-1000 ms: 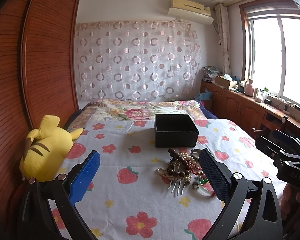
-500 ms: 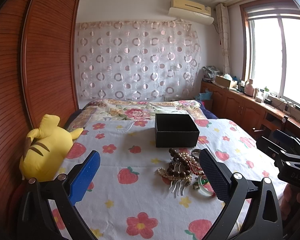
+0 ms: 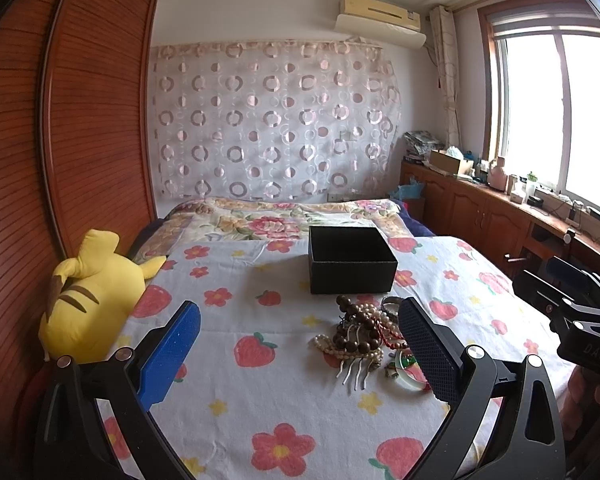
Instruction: Organize jewelry
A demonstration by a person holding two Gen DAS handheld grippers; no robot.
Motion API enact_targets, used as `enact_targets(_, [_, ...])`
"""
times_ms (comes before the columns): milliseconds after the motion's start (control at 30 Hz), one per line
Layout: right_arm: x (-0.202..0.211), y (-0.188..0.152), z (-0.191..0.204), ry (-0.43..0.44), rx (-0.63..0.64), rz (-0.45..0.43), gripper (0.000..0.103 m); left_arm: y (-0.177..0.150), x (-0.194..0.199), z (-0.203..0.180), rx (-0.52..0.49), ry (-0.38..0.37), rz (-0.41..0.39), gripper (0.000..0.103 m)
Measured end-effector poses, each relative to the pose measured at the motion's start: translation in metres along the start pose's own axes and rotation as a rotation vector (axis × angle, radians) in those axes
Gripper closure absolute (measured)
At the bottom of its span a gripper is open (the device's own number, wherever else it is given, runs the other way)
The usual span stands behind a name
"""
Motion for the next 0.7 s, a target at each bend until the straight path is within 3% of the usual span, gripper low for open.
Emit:
enact_targets(533, [-0.001, -0.004, 0.007, 0.01, 0.016, 0.019, 0.002, -0.008, -0.008, -0.001, 0.007, -0.009, 0.035, 0.008])
enact_targets(700, [-0.012, -0.014, 0.005, 0.014, 0.034, 0.037, 0.002, -0.018, -0.025, 0.0, 0.006, -0.054, 0.083, 0.008])
Point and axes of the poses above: each gripper's, at about its wrist camera, not at the fingertips, and x roughly against the way its jaws point, z to its left, y to its top, the point moved 3 cm from there along -x, roughly the way its jaws point, and after that the axes turned 11 degrees about -y, right-handed, at the moved point
